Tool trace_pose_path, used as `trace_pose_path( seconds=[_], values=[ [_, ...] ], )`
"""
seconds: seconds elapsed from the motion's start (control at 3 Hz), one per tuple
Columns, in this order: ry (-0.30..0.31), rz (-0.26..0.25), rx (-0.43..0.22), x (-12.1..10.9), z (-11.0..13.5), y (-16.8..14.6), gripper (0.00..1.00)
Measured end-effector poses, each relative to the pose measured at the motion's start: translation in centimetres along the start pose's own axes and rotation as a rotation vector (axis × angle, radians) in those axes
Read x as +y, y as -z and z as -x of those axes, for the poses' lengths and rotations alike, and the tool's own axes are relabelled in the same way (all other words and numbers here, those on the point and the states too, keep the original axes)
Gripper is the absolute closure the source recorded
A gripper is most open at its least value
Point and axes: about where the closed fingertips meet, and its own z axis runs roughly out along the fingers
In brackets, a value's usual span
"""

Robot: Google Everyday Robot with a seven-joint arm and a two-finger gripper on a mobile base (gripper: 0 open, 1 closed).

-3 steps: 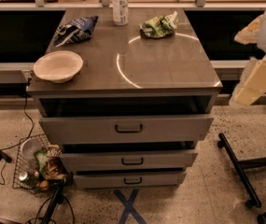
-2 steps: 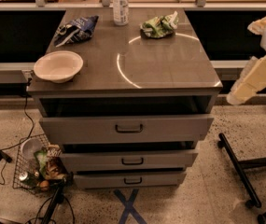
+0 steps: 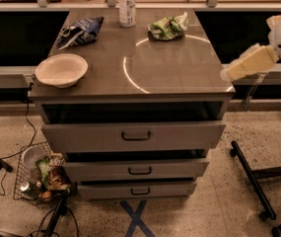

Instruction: Move green jalapeno chip bag near paper bowl

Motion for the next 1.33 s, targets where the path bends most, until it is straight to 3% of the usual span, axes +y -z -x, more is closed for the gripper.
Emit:
trace_pose_path(
  seconds=[0.33,0.67,1.0,1.33],
  values=[
    [-0.063,-0.107,-0.119,-3.6,2.2,-1.7,0.0],
    [-0.064,-0.186,-0.173,-5.6,3.5,-1.3,0.0],
    [-0.066,-0.185,-0.179,-5.6,3.7,-1.5,0.0],
    [-0.086,-0.187,-0.237,-6.3,5.0,-3.4,0.0]
  ],
)
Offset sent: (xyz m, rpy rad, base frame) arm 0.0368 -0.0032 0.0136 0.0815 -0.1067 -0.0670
